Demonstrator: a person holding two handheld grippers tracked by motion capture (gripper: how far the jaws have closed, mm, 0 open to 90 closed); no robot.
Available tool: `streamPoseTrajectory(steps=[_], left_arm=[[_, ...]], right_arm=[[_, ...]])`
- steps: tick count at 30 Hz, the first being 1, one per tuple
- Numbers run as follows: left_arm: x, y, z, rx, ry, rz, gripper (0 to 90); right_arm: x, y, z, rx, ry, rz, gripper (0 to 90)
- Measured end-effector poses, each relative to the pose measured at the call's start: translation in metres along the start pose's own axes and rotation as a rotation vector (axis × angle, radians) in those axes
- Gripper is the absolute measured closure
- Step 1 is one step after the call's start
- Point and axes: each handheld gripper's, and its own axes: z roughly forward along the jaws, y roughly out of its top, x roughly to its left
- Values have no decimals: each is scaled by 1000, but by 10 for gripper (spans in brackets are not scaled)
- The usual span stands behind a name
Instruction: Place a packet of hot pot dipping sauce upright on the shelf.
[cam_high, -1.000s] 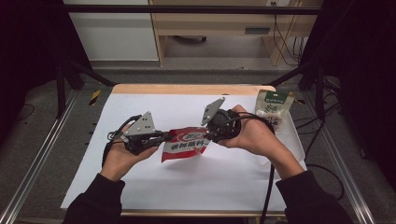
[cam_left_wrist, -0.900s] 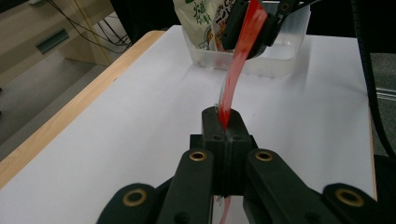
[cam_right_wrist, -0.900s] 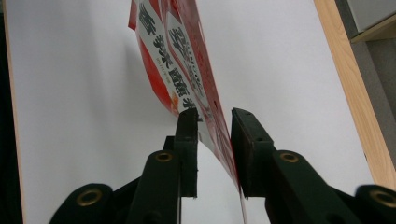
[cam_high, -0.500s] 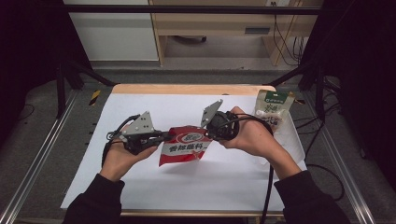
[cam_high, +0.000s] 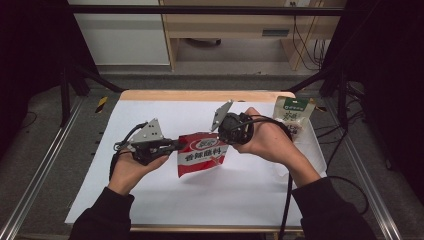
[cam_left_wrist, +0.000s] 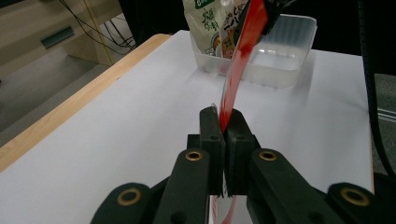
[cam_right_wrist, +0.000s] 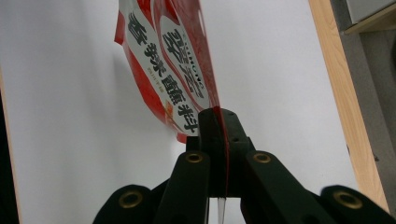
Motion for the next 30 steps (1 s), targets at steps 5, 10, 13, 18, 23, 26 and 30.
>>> streamPoseTrajectory(steps=[5,10,13,18,23,26,30], left_arm=[[2,-2,2,-8,11,-18,837],[3,-5,2,-25,70,-40,671],[3,-9,3,-31,85,-57,558],[3,-13,1,-60,109,-87,440],[0,-15,-3,-75,148,-89,350],[-4,-22,-6,-75,176,-83,312],[-10,-40,-11,-46,216,-71,280]], right_arm=[[-1,2,0,15,-4,-4,900],[-2,3,1,17,-3,-7,900],[-3,2,0,17,-3,-2,900],[-4,2,-2,20,-6,4,900],[-6,1,-4,23,-7,15,900],[-7,1,-6,26,-11,24,900],[-10,0,-11,27,-21,39,900]])
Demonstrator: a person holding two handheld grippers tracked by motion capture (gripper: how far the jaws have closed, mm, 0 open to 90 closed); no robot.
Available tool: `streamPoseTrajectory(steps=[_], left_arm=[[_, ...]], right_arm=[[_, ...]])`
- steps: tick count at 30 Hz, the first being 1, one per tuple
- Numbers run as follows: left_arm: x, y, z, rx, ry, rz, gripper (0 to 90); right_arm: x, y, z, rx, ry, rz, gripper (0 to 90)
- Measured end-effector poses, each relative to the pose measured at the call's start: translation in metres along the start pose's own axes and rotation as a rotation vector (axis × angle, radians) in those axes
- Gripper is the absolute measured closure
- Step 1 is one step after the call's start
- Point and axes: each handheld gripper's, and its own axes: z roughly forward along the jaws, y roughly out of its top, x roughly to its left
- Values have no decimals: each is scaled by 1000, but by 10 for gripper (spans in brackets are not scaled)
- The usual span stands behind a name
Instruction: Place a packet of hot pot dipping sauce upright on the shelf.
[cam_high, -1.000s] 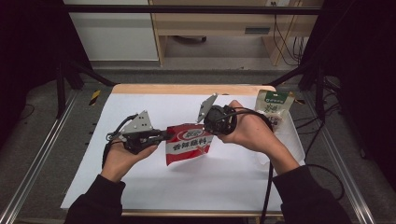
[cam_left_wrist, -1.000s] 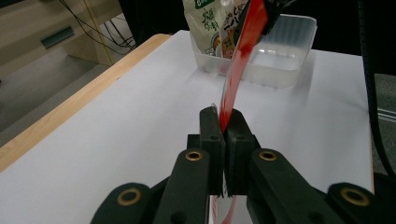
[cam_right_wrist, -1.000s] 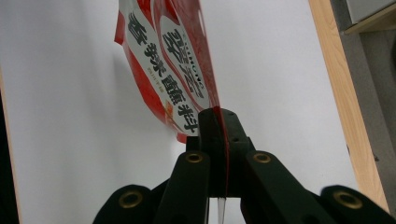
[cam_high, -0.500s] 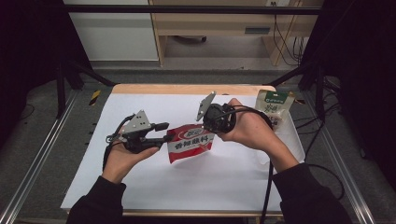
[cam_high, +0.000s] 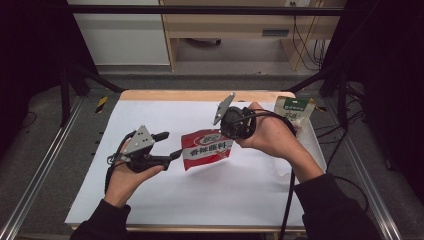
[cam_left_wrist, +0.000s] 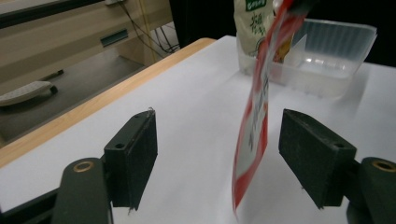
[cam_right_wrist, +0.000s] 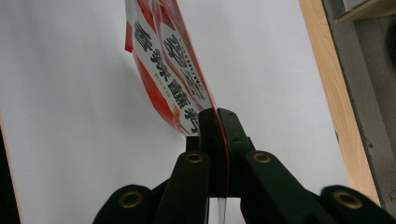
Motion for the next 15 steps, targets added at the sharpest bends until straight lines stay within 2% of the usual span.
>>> streamPoseTrajectory(steps=[5,8,9,11,13,15], left_arm=[[-1,-35,-13,69,77,28,236],[6,-54,-21,84,142,36,214],[10,-57,-23,100,159,28,198],[17,-62,-28,77,173,-35,176],[22,-67,-32,55,185,-79,176],[24,-73,-33,71,201,-82,176]], right_arm=[[-4,-3,-8,3,-6,28,900],[-6,-6,-14,5,-16,46,900],[-7,-6,-16,7,-20,55,900],[-9,-8,-22,14,-31,66,900],[-10,-11,-28,15,-40,82,900],[-13,-14,-35,14,-47,102,900]])
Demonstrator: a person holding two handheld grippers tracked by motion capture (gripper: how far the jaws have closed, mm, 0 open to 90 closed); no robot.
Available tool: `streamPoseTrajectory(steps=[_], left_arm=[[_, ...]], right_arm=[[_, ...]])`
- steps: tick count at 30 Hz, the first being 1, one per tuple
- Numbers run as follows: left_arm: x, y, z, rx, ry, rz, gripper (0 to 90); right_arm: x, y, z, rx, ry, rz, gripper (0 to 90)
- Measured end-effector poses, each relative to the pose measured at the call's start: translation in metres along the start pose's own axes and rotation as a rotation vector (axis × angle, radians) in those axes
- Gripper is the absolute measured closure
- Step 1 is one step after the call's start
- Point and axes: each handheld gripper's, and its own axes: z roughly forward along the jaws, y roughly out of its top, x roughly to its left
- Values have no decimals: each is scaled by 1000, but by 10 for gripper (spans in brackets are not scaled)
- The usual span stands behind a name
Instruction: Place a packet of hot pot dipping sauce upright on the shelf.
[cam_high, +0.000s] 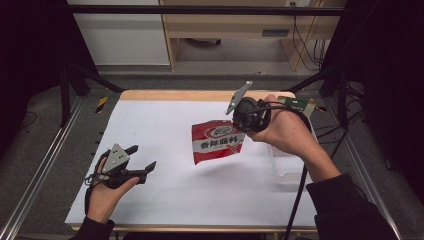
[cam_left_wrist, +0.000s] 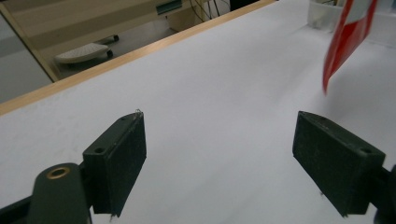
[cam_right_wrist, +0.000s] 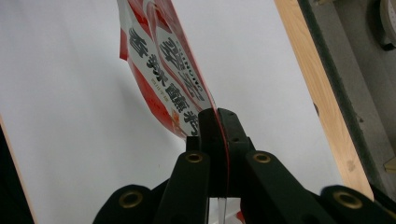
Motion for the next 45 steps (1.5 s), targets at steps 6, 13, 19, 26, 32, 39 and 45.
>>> streamPoseTrajectory(steps=[6,13,19,26,32,39,45], left_arm=[[7,-18,8,57,32,-36,176],[8,-19,9,73,49,-16,173],[7,-18,10,81,53,-4,173],[8,-18,10,86,56,0,173],[9,-19,9,85,57,-4,173],[7,-18,11,85,51,4,173],[5,-17,12,89,45,10,174]], right_arm=[[-9,-13,-22,13,-28,64,900],[-20,-34,-48,19,-74,128,900],[-27,-50,-62,38,-103,162,900],[-31,-63,-70,52,-125,197,900],[-33,-71,-74,70,-139,222,900],[-36,-82,-75,102,-151,244,900],[-39,-100,-76,120,-158,288,900]])
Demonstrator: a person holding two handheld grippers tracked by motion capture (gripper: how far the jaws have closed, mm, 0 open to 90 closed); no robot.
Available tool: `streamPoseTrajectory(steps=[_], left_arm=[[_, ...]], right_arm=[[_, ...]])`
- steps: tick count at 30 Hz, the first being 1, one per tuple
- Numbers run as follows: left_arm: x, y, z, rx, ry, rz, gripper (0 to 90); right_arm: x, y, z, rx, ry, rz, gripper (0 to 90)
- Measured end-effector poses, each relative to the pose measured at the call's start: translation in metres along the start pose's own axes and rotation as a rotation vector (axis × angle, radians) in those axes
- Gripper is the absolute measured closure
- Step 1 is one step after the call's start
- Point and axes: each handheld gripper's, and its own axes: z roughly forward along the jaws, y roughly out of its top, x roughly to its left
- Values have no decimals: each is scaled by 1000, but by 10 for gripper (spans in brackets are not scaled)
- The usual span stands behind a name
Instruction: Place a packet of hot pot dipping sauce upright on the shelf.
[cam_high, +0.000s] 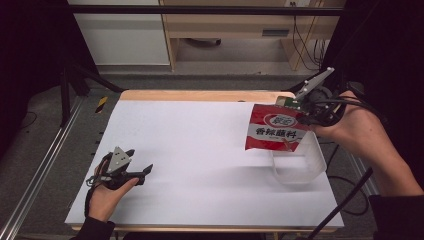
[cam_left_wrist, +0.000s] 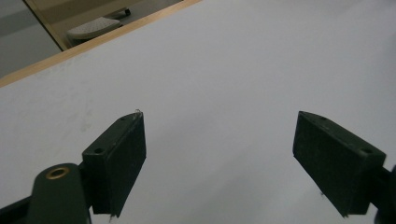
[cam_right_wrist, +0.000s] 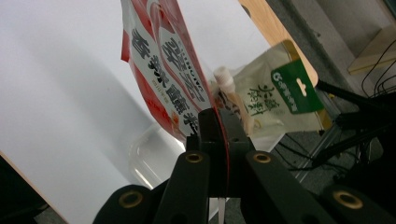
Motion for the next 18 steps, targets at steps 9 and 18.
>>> streamPoseTrajectory(steps=[9,18], left_arm=[[-1,0,1,5,-6,3,174],[-1,0,1,3,-10,-1,174]], right_arm=[[-11,-22,5,20,-5,58,900],[-21,-40,4,30,-10,100,900]])
